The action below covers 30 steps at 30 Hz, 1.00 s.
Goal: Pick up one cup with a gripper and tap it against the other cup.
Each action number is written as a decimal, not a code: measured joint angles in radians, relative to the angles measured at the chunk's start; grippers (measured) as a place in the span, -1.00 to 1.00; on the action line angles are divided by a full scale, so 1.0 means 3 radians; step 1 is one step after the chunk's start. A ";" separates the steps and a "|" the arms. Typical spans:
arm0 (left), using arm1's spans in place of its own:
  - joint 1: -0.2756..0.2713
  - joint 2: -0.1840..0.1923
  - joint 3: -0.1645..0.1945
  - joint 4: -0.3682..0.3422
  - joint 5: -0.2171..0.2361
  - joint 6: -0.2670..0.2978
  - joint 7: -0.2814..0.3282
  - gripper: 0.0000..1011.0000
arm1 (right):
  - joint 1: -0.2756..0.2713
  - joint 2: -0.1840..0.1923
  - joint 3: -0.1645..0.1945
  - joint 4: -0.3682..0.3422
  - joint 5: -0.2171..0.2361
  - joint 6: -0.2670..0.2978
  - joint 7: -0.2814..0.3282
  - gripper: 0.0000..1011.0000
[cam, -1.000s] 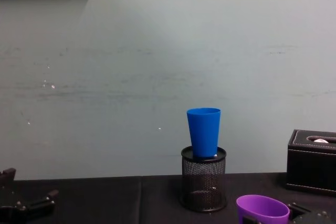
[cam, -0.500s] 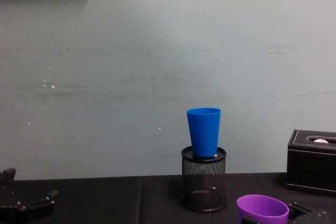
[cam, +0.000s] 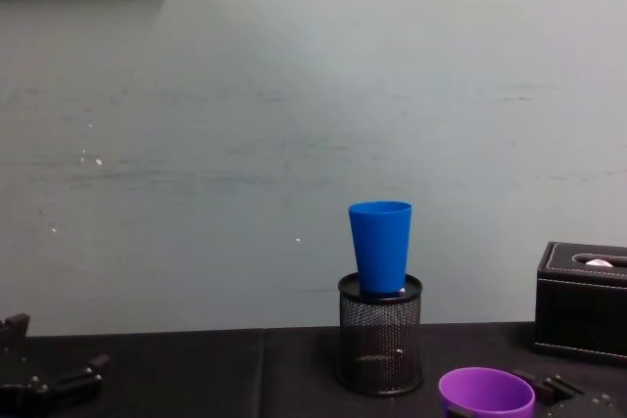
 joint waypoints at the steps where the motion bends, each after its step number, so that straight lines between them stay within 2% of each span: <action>1: 0.0000 0.0000 0.0000 0.0000 0.0000 0.0000 0.0000 1.00 | 0.0000 0.0000 0.0000 0.0000 0.0000 0.0000 0.0000 0.98; 20: 0.0000 0.0000 0.0000 0.0000 0.0000 0.0000 0.0000 1.00 | -0.0014 0.0009 0.0015 -0.0065 0.0008 -0.0028 0.0001 0.98; 30: 0.0000 0.0000 0.0000 0.0000 0.0000 0.0000 0.0000 1.00 | -0.0060 0.0047 0.0036 -0.0247 0.0047 -0.0026 0.0020 0.98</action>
